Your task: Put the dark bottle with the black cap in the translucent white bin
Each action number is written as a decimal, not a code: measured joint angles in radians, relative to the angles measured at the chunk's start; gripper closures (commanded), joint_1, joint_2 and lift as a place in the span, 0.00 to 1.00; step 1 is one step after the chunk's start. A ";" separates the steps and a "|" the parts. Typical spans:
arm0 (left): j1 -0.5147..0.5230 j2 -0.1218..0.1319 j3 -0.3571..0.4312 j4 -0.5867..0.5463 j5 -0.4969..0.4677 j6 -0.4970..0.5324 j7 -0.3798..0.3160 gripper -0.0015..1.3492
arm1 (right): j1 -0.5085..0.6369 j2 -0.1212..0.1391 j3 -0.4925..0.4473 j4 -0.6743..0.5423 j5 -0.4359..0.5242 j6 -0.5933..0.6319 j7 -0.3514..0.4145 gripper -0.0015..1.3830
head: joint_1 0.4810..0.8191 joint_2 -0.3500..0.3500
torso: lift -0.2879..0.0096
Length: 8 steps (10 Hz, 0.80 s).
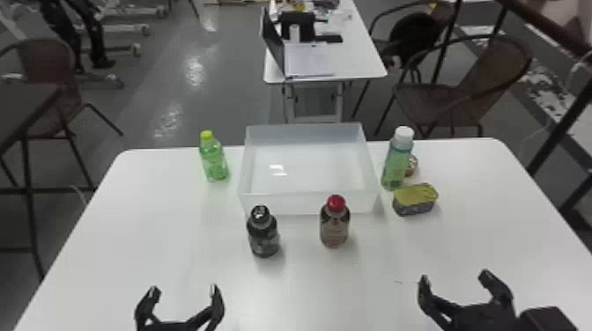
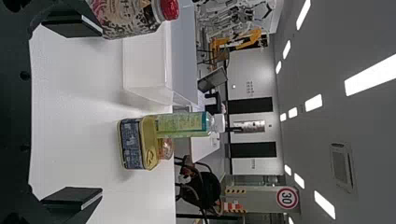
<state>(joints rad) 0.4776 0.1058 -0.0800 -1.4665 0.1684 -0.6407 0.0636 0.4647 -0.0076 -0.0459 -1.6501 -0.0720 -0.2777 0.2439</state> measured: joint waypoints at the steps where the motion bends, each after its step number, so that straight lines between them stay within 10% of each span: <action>1: -0.002 0.000 0.001 0.000 0.000 0.006 -0.003 0.09 | -0.002 0.000 0.002 0.002 -0.001 0.000 0.000 0.07 | 0.63 0.58 | 0.77; 6: -0.025 0.007 0.005 0.003 0.001 0.040 -0.045 0.09 | -0.012 0.001 0.009 0.009 -0.004 0.000 0.000 0.07 | 0.63 0.58 | 0.77; 8: -0.076 0.016 0.010 0.036 0.020 0.076 -0.163 0.09 | -0.013 0.001 0.010 0.010 -0.006 0.000 0.000 0.07 | 0.63 0.55 | 0.77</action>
<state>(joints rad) 0.4021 0.1220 -0.0700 -1.4305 0.1885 -0.5646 -0.0992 0.4516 -0.0061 -0.0355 -1.6399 -0.0778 -0.2777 0.2439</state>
